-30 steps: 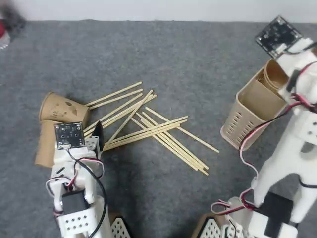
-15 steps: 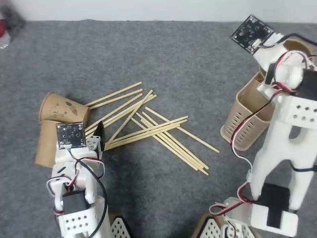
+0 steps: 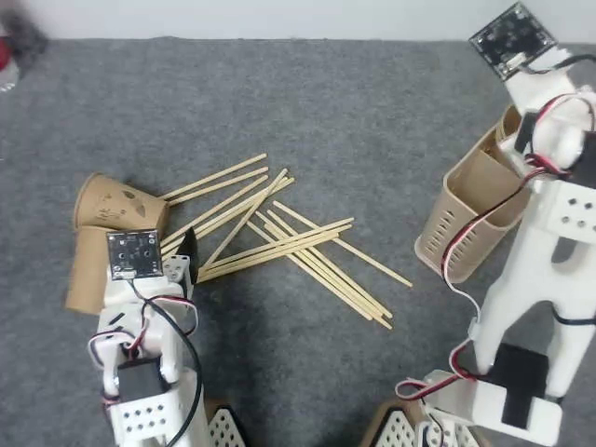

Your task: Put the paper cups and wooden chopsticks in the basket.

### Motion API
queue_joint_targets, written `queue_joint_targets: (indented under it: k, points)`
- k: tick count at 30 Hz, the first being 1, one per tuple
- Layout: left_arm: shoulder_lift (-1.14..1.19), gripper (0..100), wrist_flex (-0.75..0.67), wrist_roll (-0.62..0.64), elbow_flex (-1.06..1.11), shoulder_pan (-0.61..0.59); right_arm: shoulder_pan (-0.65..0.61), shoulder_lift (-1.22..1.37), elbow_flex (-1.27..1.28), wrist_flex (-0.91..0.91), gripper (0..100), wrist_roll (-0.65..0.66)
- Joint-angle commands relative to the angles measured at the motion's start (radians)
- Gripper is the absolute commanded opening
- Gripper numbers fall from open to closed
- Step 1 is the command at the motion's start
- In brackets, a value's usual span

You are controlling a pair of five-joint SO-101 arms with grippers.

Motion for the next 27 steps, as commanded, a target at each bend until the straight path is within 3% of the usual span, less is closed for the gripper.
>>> queue_joint_targets:
  k: [1,8,21,27]
  points:
    - [-0.015,24,-0.023,0.011,-0.007,0.006,0.019,-0.027,0.002,-0.021,20.3,-0.018]
    - [-0.015,24,-0.02,0.011,-0.007,0.006,0.022,0.137,0.077,-0.019,13.1,-0.014]
    - [-0.015,24,-0.023,0.011,-0.007,0.008,0.013,0.124,0.104,-0.094,13.0,-0.02]
    - [-0.015,24,-0.023,0.011,-0.007,0.008,0.004,0.252,0.209,-0.193,13.0,-0.017]
